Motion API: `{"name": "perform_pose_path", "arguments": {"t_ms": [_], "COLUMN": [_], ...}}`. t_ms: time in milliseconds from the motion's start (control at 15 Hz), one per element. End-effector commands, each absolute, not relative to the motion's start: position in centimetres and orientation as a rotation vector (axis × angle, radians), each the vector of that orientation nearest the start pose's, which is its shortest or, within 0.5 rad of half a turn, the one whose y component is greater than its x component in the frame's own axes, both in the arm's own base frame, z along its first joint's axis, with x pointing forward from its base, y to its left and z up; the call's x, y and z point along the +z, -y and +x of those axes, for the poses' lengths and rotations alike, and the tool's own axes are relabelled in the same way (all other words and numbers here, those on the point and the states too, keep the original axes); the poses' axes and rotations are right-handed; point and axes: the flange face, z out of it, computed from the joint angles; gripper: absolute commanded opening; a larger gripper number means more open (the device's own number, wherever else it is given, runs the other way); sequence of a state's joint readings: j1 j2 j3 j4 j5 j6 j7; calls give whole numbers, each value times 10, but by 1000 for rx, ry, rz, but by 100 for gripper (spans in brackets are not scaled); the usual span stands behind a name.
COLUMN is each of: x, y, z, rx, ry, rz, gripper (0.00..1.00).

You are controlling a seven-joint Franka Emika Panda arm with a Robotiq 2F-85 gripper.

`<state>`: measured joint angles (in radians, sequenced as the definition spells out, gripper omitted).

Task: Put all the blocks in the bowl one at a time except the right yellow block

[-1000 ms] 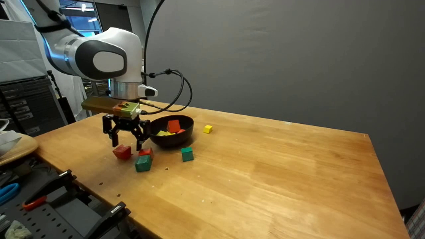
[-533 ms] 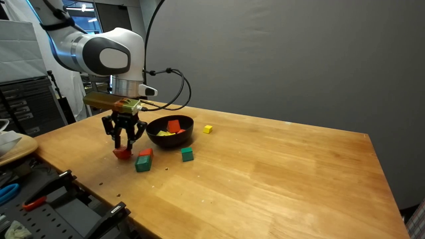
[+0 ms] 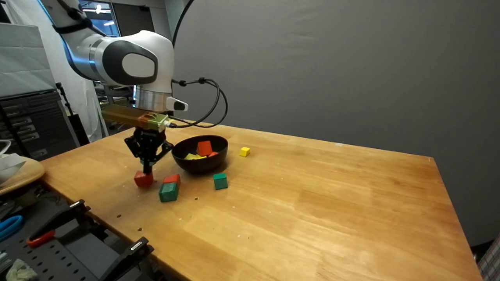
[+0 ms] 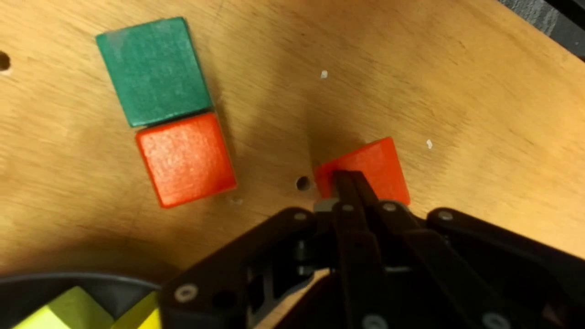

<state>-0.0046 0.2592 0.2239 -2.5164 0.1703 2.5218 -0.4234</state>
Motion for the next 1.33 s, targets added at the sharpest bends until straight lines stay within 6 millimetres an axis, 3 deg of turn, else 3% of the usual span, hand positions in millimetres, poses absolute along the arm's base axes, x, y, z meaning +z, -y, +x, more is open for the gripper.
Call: {"name": "perform_pose_path", "arguments": {"t_ms": [0,67,133,333,867,1267], "x": [182,182,181,185,167,149], "y": [-94,-93,-92,-89,-90,-98], "z": [418,417,418,418,426,446], "rx": [309,308,304,274,322,400], "ry": [711,710,700,696,824,959], "rz": [-2892,-2890,-2897,-2902,-2854,-2775], "gripper": [8,8,29,39,100,100]}}
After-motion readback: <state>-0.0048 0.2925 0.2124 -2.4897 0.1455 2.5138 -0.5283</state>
